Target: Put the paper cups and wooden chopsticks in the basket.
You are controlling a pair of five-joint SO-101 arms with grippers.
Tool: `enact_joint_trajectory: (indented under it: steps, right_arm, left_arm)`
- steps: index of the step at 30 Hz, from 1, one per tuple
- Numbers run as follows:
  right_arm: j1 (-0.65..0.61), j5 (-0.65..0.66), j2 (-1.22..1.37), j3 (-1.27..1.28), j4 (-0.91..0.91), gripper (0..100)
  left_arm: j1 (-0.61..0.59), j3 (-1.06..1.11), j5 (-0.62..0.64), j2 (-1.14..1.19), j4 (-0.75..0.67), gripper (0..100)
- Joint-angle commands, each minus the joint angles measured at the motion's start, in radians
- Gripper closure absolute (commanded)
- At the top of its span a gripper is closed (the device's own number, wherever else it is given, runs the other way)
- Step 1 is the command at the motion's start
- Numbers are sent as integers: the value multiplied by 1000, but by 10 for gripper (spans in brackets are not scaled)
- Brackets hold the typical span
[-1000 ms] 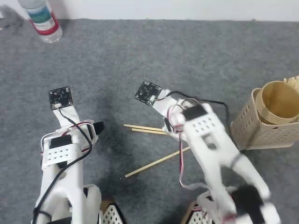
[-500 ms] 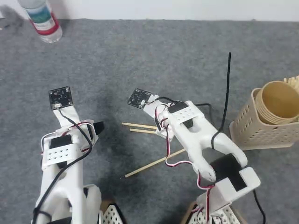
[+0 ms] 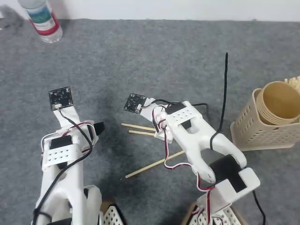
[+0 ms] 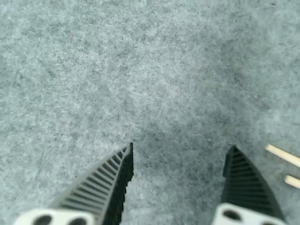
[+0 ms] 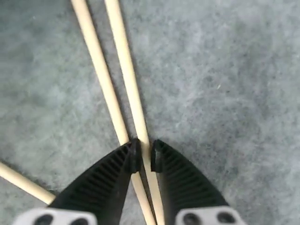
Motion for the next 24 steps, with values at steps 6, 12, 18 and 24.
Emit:
enact_joint_trajectory:
  steps: [6, 12, 18, 24]
  right_arm:
    - [15, 3, -2, -20, 18, 991]
    - [51, -109, -18, -26, -13, 991]
    - [54, -103, -364, -28, 130, 991]
    - [122, -103, -892, -72, 242, 991]
  left_arm:
    - [8, -5, 11, -9, -20, 703]
    - [2, -4, 12, -9, -29, 703]
    - [0, -2, 12, -9, -29, 703]
    - [0, -2, 12, -9, -29, 703]
